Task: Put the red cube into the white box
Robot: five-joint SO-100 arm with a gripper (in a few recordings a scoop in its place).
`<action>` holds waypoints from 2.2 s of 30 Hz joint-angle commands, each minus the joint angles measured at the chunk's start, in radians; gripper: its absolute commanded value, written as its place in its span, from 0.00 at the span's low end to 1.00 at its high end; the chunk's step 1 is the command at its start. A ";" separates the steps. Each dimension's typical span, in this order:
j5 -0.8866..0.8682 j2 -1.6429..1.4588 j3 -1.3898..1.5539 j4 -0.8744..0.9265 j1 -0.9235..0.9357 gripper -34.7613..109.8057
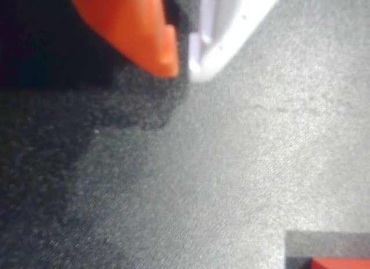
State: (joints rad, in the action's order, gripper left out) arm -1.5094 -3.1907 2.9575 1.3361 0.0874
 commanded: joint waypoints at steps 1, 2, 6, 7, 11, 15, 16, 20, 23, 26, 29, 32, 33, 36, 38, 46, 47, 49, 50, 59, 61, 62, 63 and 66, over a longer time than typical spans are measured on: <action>-0.003 -0.005 -0.003 0.002 0.008 0.24; -0.005 -0.005 -0.003 0.002 0.008 0.24; -0.005 -0.005 -0.003 -0.018 0.009 0.24; -0.005 -0.005 -0.003 -0.029 0.009 0.24; -0.008 -0.005 -0.017 -0.071 0.011 0.24; -0.011 -0.005 -0.064 -0.067 0.011 0.24; -0.011 -0.005 -0.075 -0.064 0.009 0.24; -0.011 0.074 -0.149 -0.083 -0.002 0.24; -0.012 0.298 -0.296 -0.110 -0.017 0.24; -0.025 0.483 -0.436 -0.106 -0.043 0.24; -0.172 0.499 -0.433 -0.135 -0.147 0.24; -0.284 0.583 -0.422 -0.218 -0.242 0.24; -0.310 0.629 -0.434 -0.239 -0.265 0.24; -0.376 0.795 -0.529 -0.253 -0.322 0.24; -0.376 0.868 -0.577 -0.255 -0.328 0.24; -0.417 0.963 -0.611 -0.296 -0.368 0.26; -0.430 0.979 -0.618 -0.296 -0.380 0.27; -0.454 1.008 -0.637 -0.299 -0.400 0.28; -0.460 1.025 -0.649 -0.296 -0.407 0.28; -0.460 1.075 -0.678 -0.313 -0.423 0.33; -0.468 1.080 -0.680 -0.313 -0.423 0.34; -0.462 1.088 -0.681 -0.322 -0.423 0.35; -0.457 1.098 -0.684 -0.327 -0.423 0.36; -0.442 1.124 -0.689 -0.354 -0.420 0.39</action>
State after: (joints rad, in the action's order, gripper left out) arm -1.9758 -2.0739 2.3148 1.0124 -0.3313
